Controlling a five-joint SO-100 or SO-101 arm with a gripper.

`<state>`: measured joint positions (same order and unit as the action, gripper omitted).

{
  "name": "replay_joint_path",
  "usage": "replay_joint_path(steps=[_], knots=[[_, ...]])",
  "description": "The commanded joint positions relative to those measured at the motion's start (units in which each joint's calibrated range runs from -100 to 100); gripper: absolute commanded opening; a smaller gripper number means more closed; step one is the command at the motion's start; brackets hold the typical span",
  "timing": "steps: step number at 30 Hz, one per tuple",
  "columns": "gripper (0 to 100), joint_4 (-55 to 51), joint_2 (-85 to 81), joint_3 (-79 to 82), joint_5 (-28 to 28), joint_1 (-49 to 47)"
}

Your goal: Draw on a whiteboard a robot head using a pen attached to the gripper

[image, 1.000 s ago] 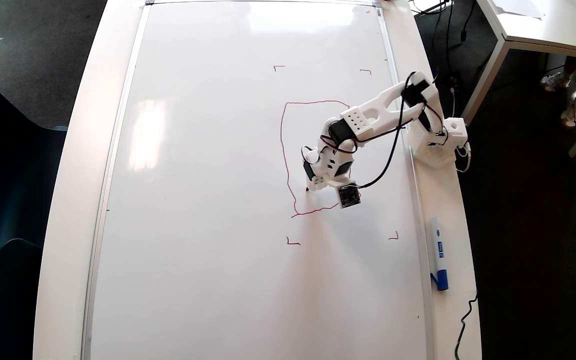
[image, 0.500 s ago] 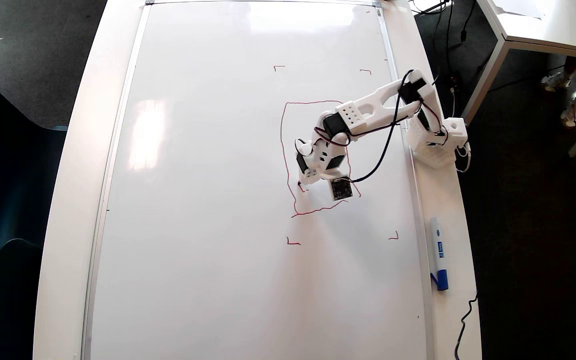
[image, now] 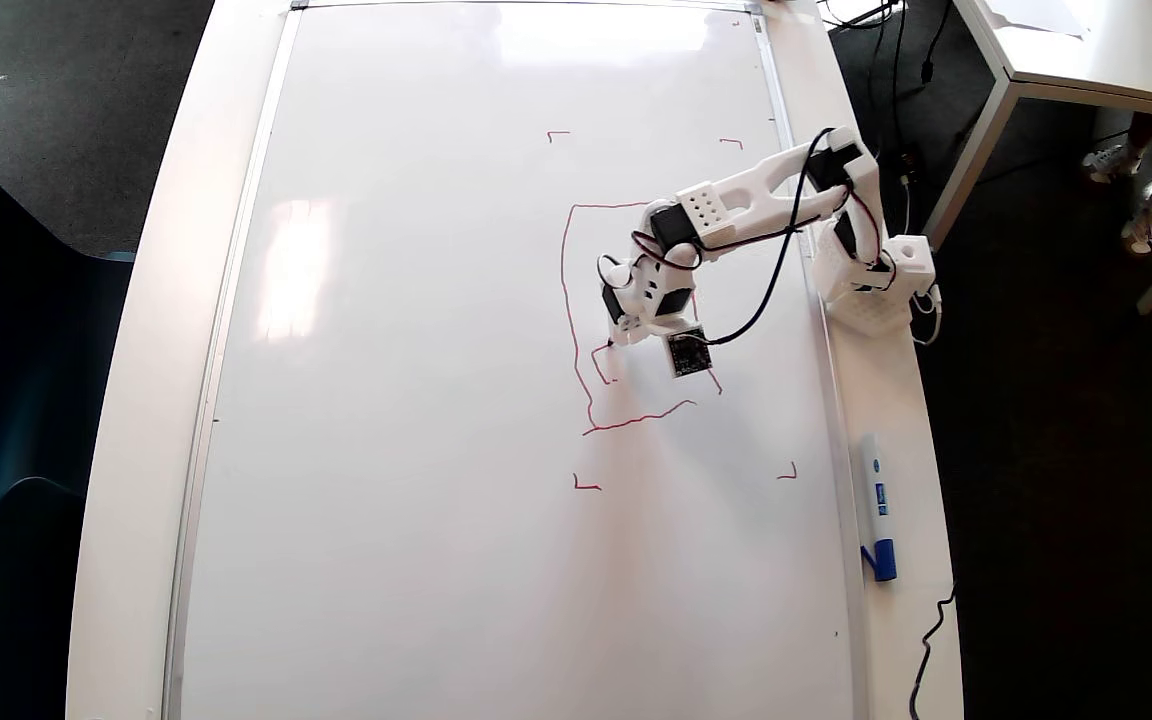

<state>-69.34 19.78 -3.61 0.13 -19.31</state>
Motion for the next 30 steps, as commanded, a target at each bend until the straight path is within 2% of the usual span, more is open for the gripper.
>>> replay_joint_path(steps=[1, 17, 30], knots=[[1, -0.25, -4.48, 3.84, 0.19, 0.41], [1, 0.1, -6.49, 5.11, -2.01, -6.88], [1, 7.13, -3.89, 4.29, -1.96, -7.1]])
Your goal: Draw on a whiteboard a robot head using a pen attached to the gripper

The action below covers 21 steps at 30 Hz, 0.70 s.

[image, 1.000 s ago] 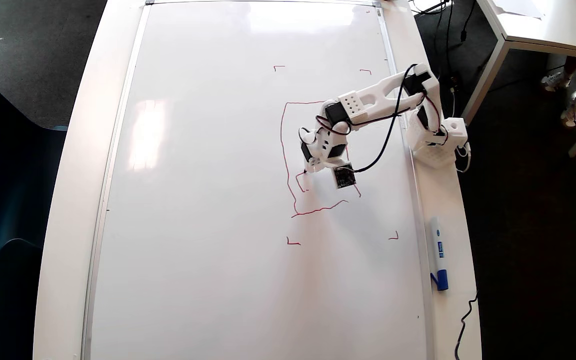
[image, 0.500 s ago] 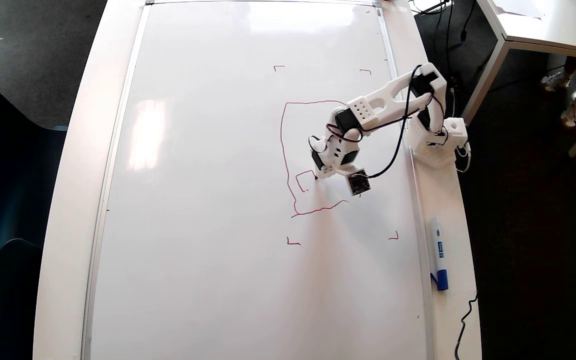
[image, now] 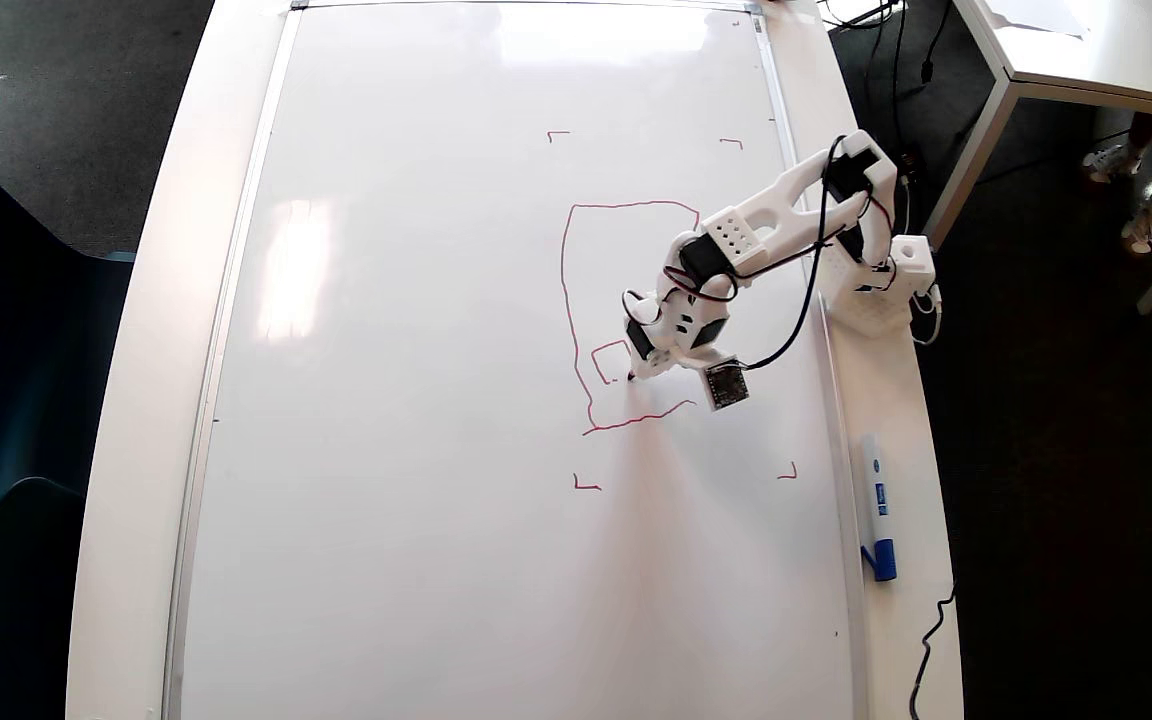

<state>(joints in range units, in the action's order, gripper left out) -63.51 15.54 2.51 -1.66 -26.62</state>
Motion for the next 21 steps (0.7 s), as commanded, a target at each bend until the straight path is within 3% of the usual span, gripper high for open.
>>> replay_joint_path(steps=[1, 13, 21], knots=[[1, 1.31, 1.19, -3.28, -0.16, 0.29], [1, -0.08, 1.6, -9.28, 0.0, 0.73], [1, -10.16, -8.54, -14.27, 1.29, 2.79]])
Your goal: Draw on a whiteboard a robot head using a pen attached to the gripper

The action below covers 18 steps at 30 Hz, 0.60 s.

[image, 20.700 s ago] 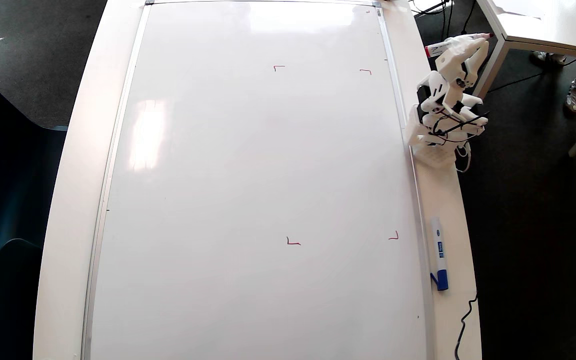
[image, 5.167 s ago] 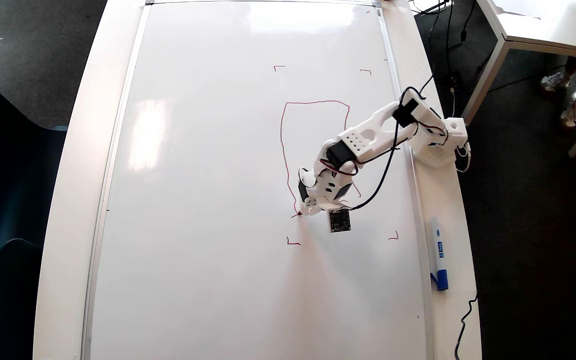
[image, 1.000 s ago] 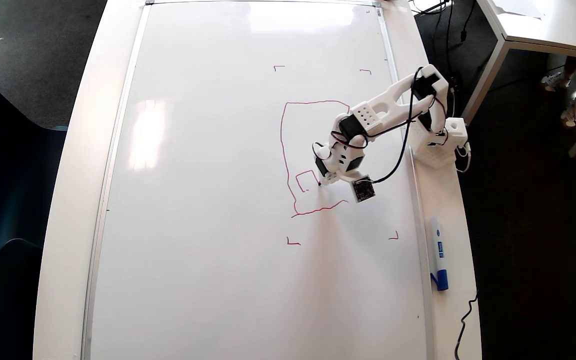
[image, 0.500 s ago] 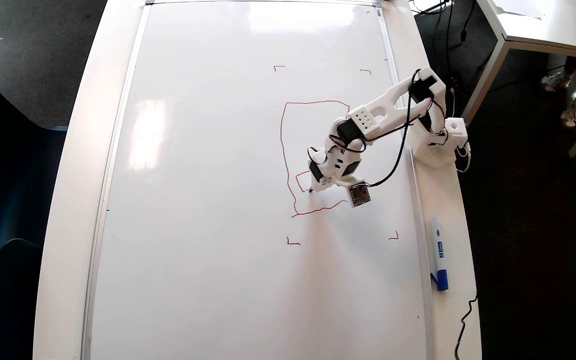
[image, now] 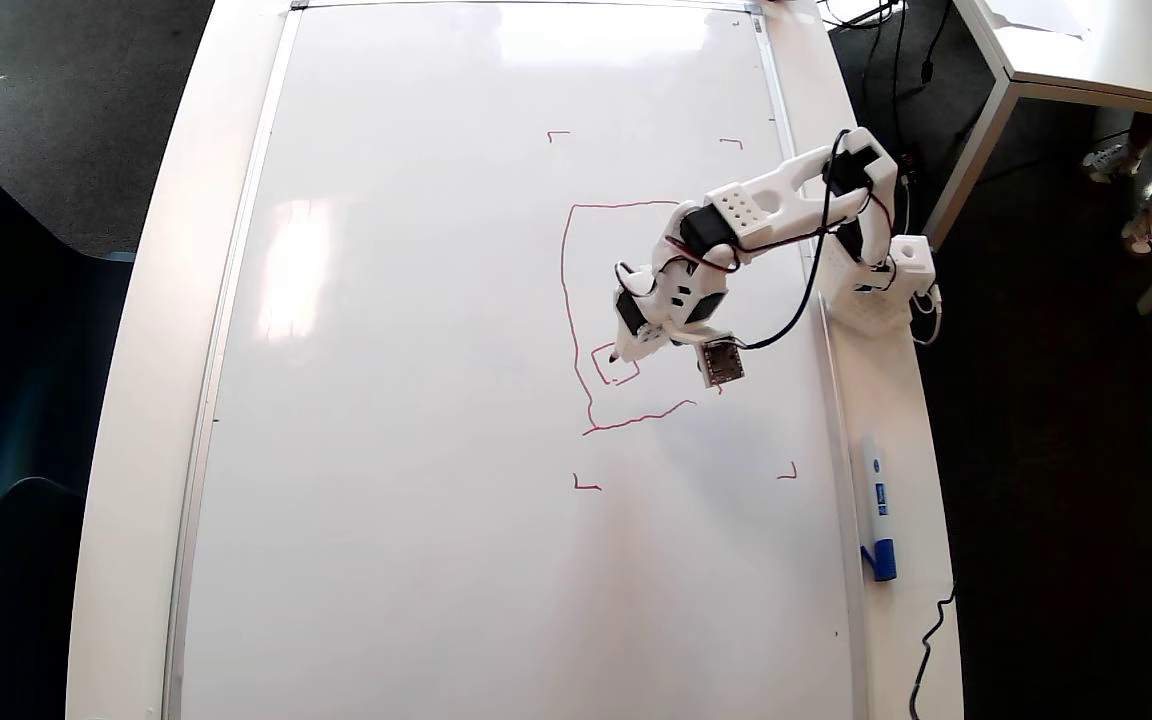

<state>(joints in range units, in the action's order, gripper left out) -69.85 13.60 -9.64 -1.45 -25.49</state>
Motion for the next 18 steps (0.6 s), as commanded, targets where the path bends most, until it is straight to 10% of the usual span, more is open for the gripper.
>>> replay_joint_path(steps=[1, 18], knots=[[1, -4.78, -7.18, -1.85, 1.61, 2.47], [1, -9.21, -9.11, 11.41, 7.35, 18.23]])
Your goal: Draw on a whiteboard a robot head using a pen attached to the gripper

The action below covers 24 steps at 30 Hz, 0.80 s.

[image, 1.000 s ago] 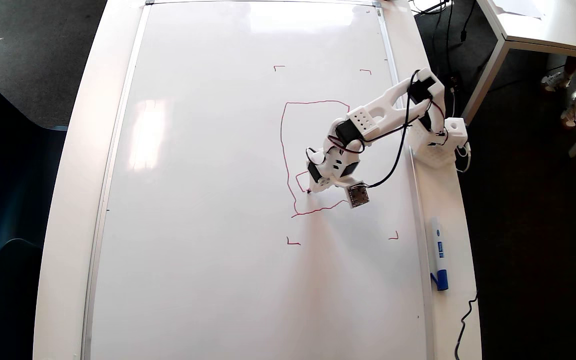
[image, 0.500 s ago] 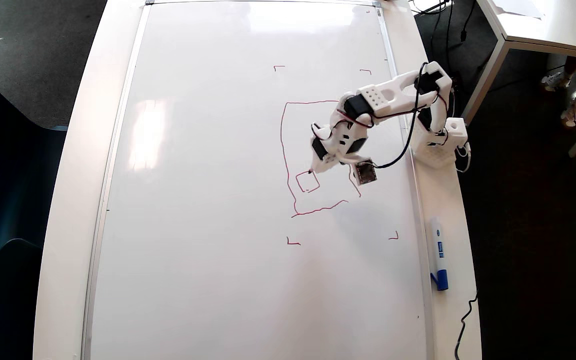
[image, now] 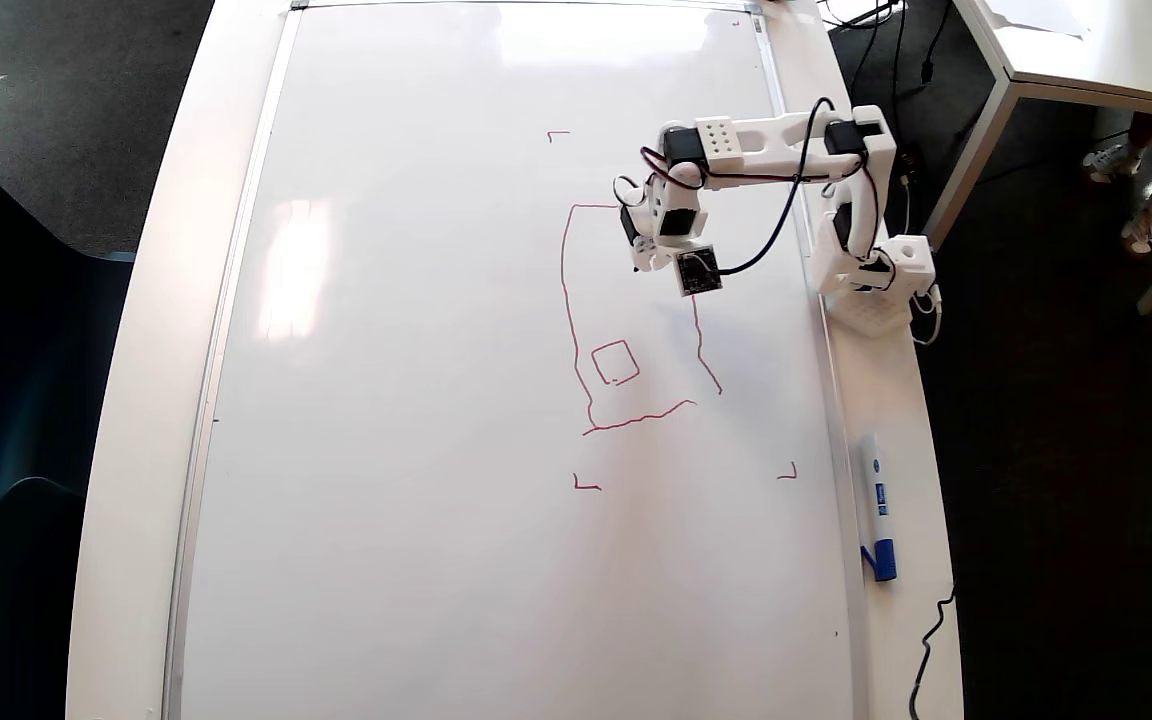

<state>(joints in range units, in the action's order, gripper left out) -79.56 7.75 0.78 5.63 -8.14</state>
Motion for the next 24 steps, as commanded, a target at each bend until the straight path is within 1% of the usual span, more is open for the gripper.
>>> replay_joint_path(steps=[1, 10, 14, 24], knots=[[1, 0.59, -3.26, 1.27, 0.27, 1.04], [1, 3.97, -2.34, 4.72, 1.66, 2.14], [1, 7.71, -2.34, 7.53, 1.66, 2.14], [1, 8.58, 0.59, 6.99, 1.66, 2.14]])
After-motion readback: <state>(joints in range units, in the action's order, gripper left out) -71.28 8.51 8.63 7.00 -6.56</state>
